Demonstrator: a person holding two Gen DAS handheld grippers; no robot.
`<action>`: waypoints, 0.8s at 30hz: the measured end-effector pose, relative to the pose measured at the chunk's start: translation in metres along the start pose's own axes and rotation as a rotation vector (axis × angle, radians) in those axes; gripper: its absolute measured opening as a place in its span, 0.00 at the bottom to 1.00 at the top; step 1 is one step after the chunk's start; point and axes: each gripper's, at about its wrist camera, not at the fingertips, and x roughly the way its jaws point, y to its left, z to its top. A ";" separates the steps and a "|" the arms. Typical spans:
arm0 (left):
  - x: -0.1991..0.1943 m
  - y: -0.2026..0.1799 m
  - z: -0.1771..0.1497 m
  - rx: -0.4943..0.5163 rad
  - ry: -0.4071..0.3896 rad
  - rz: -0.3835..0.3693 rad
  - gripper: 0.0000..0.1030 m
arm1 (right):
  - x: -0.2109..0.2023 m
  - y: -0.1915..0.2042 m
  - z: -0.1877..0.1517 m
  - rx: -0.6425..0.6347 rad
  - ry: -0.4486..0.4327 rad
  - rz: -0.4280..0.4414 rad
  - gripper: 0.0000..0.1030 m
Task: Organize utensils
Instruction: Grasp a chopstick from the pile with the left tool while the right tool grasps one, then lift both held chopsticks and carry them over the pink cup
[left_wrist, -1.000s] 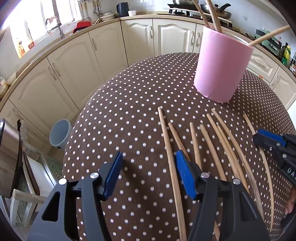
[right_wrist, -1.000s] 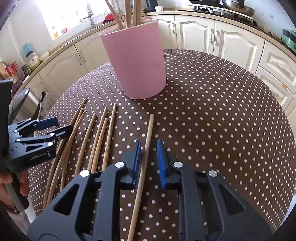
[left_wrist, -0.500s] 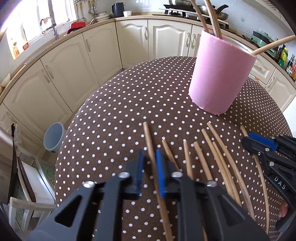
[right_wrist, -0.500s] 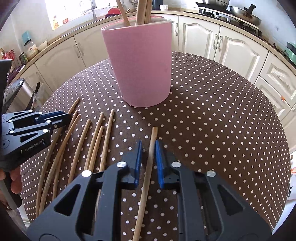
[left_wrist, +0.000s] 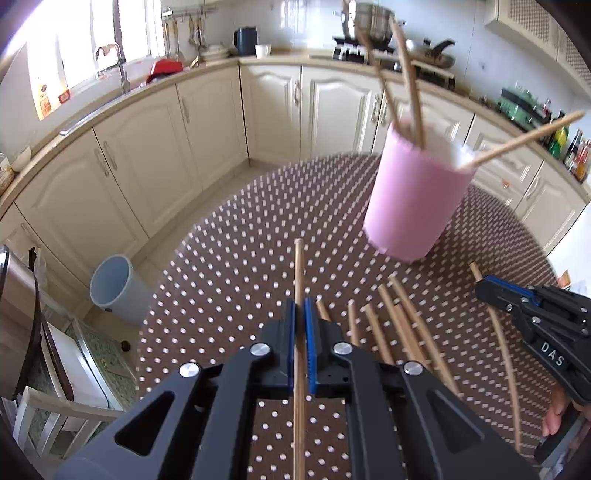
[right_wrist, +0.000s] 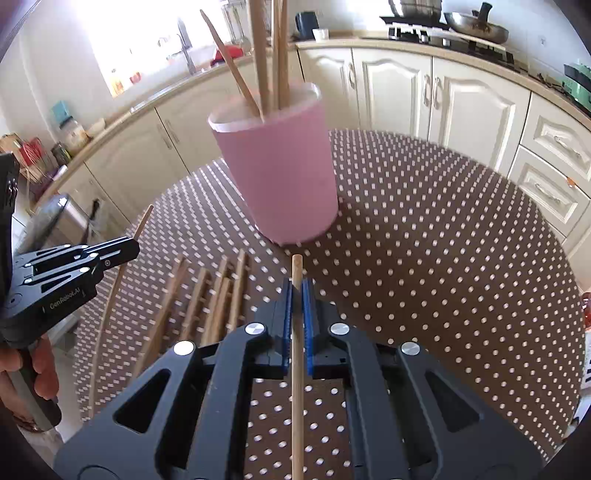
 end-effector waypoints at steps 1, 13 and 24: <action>-0.010 -0.001 0.002 0.000 -0.018 0.000 0.06 | -0.006 0.000 0.002 0.000 -0.013 0.004 0.06; -0.105 -0.022 0.011 0.023 -0.195 -0.028 0.06 | -0.099 0.018 0.013 -0.030 -0.212 0.051 0.06; -0.166 -0.052 0.016 0.050 -0.332 -0.041 0.06 | -0.157 0.026 0.022 -0.053 -0.362 0.066 0.06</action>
